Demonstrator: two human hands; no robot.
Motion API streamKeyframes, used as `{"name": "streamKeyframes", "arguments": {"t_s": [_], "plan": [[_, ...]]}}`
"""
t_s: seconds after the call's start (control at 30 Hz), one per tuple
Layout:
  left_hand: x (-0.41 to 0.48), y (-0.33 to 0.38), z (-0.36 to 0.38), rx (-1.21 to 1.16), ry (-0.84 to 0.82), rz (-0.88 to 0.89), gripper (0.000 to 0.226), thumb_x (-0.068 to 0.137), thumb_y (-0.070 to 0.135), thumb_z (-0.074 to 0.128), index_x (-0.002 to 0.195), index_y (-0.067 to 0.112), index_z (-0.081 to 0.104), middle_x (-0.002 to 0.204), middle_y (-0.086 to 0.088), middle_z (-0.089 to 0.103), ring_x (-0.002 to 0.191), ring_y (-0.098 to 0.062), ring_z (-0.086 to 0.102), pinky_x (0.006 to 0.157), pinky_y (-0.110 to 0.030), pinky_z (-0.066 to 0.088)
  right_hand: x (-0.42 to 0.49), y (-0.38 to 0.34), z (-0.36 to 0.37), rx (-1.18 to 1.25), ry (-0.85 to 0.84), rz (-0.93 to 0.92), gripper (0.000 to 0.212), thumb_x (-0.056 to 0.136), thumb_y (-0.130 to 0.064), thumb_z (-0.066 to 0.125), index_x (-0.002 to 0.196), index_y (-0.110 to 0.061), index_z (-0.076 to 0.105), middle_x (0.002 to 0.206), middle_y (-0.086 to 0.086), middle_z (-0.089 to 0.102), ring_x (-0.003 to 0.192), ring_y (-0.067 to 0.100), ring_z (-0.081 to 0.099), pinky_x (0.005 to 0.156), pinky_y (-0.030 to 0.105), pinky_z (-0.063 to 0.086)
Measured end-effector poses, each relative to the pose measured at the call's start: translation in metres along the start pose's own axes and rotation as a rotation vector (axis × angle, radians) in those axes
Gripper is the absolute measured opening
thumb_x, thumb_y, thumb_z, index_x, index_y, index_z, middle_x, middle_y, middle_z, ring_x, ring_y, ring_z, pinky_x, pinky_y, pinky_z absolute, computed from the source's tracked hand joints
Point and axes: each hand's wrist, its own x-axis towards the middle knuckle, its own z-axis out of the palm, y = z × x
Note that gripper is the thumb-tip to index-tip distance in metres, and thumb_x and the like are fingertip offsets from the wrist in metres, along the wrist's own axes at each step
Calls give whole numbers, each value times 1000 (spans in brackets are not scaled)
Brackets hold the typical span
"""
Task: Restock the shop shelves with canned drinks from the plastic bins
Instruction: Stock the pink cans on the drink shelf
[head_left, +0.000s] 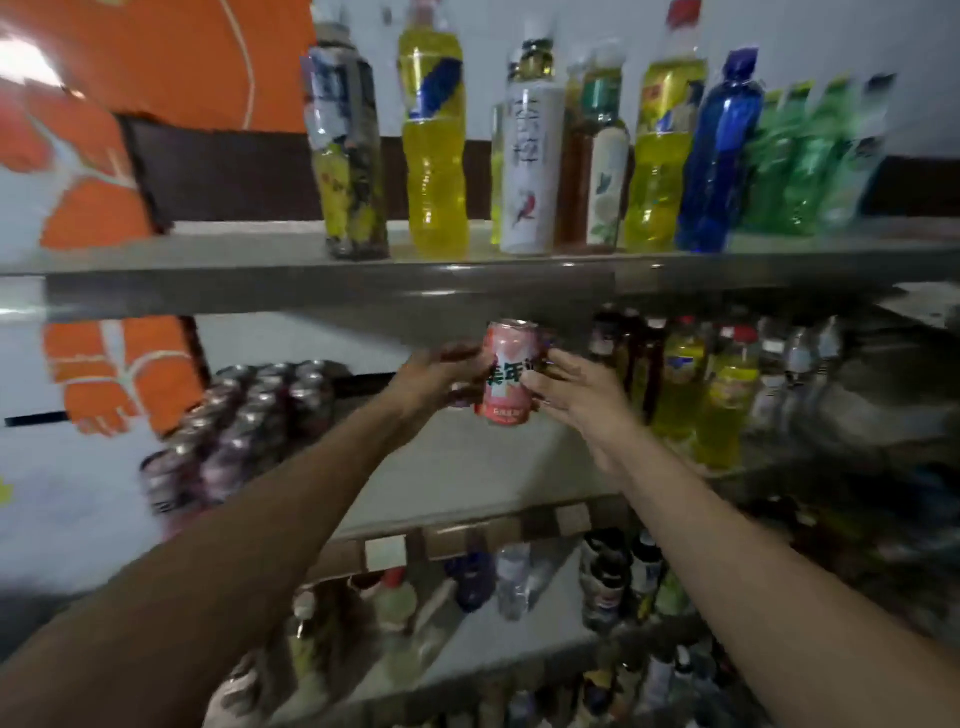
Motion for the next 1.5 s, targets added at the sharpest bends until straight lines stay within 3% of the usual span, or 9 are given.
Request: {"name": "streamKeyframes", "arguments": {"t_s": [0.1, 0.3, 0.4, 0.5, 0.67, 0.87, 1.1, 1.2, 1.5], "plan": [[-7, -8, -44, 57, 66, 29, 42, 84, 25, 78, 121, 7, 71, 118, -20, 72, 114, -44, 66, 101, -53, 53, 19, 14, 36, -16, -85, 5, 41, 91, -5, 69, 130, -11, 59, 122, 2, 68, 101, 11, 68, 87, 25, 56], [-28, -14, -98, 153, 174, 34, 27, 91, -3, 66, 117, -6, 68, 107, -17, 76, 98, -27, 74, 87, -39, 60, 40, 36, 93, -20, -196, 75, 52, 88, -12, 73, 138, -16, 58, 124, -1, 69, 110, 14, 67, 95, 28, 53], [-36, -19, -122, 261, 199, 15, 21, 90, -10, 64, 110, -4, 68, 86, -2, 74, 73, -6, 71, 59, -17, 54, 46, 47, 117, -6, -207, 99, 37, 89, -9, 72, 124, -19, 64, 110, -5, 70, 103, 8, 66, 96, 30, 51], [-38, -23, -148, 413, 213, 55, 31, 81, 14, 78, 107, -2, 70, 81, -2, 68, 71, -9, 62, 64, -23, 49, 56, 59, 144, -9, -220, 115, 23, 90, -6, 70, 98, -26, 63, 98, -10, 67, 106, 11, 64, 100, 38, 49], [-43, -29, -193, 619, 247, 11, 27, 75, 12, 79, 98, -1, 70, 88, 1, 76, 85, -19, 70, 75, -30, 58, 77, 88, 188, -60, -202, 139, 66, 86, -8, 77, 145, -5, 47, 134, 11, 61, 121, 26, 61, 98, 38, 51], [-26, -48, -234, 936, 287, -55, 26, 85, 10, 79, 99, 27, 65, 83, 8, 64, 80, -10, 65, 75, -28, 56, 111, 133, 224, -114, -197, 156, 74, 80, -14, 83, 146, -12, 49, 140, 10, 58, 124, 23, 59, 96, 33, 52], [2, -80, -275, 1350, 337, -31, 44, 72, 70, 67, 98, 35, 76, 114, -2, 67, 112, -30, 58, 88, -42, 44, 131, 165, 256, -117, -149, 190, 62, 88, 4, 70, 146, -4, 47, 139, 16, 58, 122, 21, 59, 100, 30, 48], [8, -88, -285, 1441, 293, -123, 41, 76, 57, 73, 114, 42, 72, 151, 2, 45, 141, -34, 31, 116, -51, 24, 136, 175, 265, -158, -121, 188, 59, 88, 2, 69, 144, -9, 52, 136, 13, 61, 115, 16, 59, 102, 32, 50], [14, -89, -286, 1448, 270, -150, 45, 76, 48, 79, 119, 41, 69, 155, 1, 40, 143, -31, 28, 119, -49, 19, 146, 195, 268, -237, -117, 92, 71, 68, -30, 75, 137, -23, 62, 125, 3, 70, 111, 14, 67, 101, 44, 54]]}}
